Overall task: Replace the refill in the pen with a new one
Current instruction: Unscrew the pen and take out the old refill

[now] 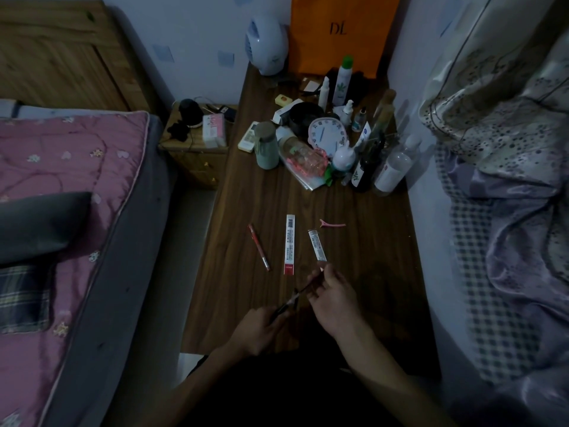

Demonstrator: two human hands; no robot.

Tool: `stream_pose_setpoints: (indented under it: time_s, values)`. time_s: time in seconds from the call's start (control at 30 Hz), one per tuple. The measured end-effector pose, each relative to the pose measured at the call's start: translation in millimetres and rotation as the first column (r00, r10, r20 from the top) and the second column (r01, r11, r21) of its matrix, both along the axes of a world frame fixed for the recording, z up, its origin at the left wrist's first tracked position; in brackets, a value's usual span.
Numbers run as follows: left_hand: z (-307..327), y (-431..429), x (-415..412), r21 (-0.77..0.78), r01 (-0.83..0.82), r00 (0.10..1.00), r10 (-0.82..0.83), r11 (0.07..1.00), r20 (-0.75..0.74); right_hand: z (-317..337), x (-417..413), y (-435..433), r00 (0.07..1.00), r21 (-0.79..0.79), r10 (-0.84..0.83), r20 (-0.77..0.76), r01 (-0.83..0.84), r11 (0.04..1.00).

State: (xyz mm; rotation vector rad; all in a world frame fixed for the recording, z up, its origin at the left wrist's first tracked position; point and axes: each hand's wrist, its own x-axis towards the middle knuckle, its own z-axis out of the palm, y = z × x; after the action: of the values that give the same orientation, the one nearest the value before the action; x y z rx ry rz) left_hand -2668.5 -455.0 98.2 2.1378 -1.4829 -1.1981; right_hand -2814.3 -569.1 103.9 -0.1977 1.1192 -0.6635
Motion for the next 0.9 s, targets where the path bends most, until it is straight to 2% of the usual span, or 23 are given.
stream_pose_setpoints:
  time_s: [0.07, 0.17, 0.23, 0.27, 0.37, 0.53, 0.7, 0.9]
  values:
    - [0.7, -0.3, -1.0, 0.012, 0.011, 1.0, -0.011, 1.0, -0.018, -1.3, -4.5, -7.0, 0.999, -0.015, -0.039, -0.031, 0.039, 0.999]
    - [-0.8, 0.8, -1.7, 0.031, -0.007, 0.998, 0.009, 1.0, -0.065, -5.4, -17.1, -17.9, 0.983, -0.125, 0.002, -0.186, -0.026, 0.992]
    - [-3.4, 1.4, -1.4, 0.049, -0.015, 0.998, 0.018, 0.999, -0.061, -13.1, -26.8, -21.9, 0.974, -0.076, -0.081, -0.213, 0.066, 0.995]
    - [-5.0, 2.1, -1.7, 0.06, -0.021, 0.998, 0.025, 0.998, -0.065, -16.8, -31.7, -22.5, 0.96, -0.083, -0.069, -0.272, 0.048, 0.995]
    - [-10.1, 2.2, -3.5, 0.077, -0.055, 0.995, 0.061, 0.996, -0.085, -30.8, -41.8, -17.1, 0.831, -0.142, 0.087, -0.549, -0.195, 0.971]
    - [-22.5, 3.3, -3.4, 0.147, -0.13, 0.975, 0.153, 0.981, -0.164, -58.7, -55.5, -6.6, 0.573, -0.073, 0.243, -0.782, -0.473, 0.878]
    - [-32.5, 4.3, -5.2, 0.201, -0.213, 0.949, 0.251, 0.956, -0.191, -71.1, -58.4, -1.6, 0.346, -0.022, 0.289, -0.892, -0.674, 0.739]
    - [-47.9, 1.1, -3.7, 0.261, -0.298, 0.907, 0.357, 0.918, -0.221, -73.0, -53.8, 0.6, 0.178, 0.033, 0.233, -0.956, -0.724, 0.689]
